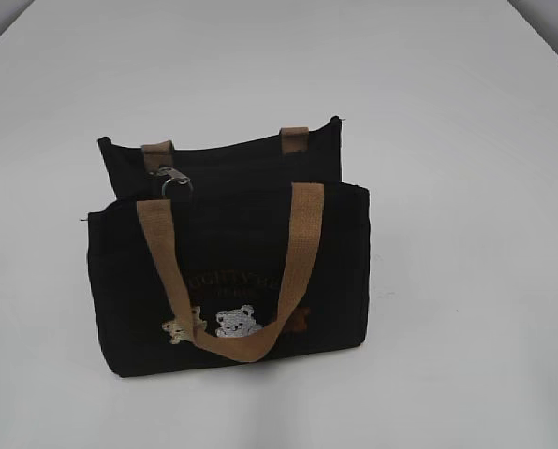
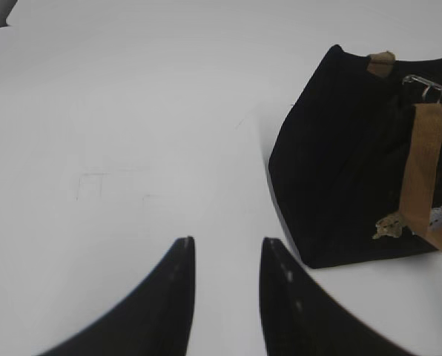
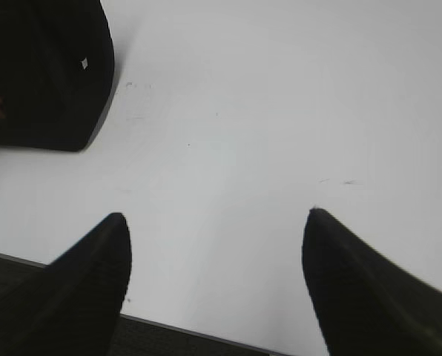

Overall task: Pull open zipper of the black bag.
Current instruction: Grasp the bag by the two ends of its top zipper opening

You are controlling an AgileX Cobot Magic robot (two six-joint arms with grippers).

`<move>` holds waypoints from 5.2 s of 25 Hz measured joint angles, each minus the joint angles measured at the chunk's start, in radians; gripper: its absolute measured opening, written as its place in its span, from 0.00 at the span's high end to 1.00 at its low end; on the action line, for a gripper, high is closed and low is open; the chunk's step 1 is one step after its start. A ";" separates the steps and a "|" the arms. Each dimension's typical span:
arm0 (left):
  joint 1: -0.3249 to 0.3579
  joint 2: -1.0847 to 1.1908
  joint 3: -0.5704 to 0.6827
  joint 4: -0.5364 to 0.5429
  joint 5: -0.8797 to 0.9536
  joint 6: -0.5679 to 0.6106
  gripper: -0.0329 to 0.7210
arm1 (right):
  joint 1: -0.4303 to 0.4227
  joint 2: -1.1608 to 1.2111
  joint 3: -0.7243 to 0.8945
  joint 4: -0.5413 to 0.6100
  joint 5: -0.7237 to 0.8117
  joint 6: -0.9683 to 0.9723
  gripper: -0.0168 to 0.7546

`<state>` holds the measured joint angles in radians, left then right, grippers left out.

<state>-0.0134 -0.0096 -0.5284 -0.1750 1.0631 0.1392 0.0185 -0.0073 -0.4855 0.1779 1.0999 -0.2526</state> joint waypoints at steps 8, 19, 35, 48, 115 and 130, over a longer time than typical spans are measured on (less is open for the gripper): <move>0.000 0.114 -0.042 -0.129 -0.158 0.000 0.65 | 0.000 0.000 0.000 0.002 0.000 0.000 0.26; 0.000 0.751 -0.148 -0.693 -0.219 0.184 0.34 | 0.007 0.226 -0.062 0.082 -0.129 -0.017 0.26; -0.176 1.575 -0.631 -0.663 -0.081 0.130 0.38 | 0.271 1.036 -0.469 0.372 -0.203 -0.521 0.26; -0.204 1.696 -0.728 -0.540 -0.030 0.073 0.79 | 0.544 1.539 -0.837 0.417 -0.218 -0.651 0.26; -0.289 1.650 -0.766 -0.421 -0.053 0.026 0.97 | 0.635 1.851 -1.024 0.299 -0.293 -0.838 0.61; -0.289 1.648 -0.766 -0.395 -0.053 0.026 0.97 | 0.630 1.855 -1.027 0.173 -0.255 -0.714 0.96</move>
<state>-0.3025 1.6385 -1.2942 -0.5700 1.0104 0.1654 0.6484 1.8478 -1.5126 0.3505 0.8445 -0.9662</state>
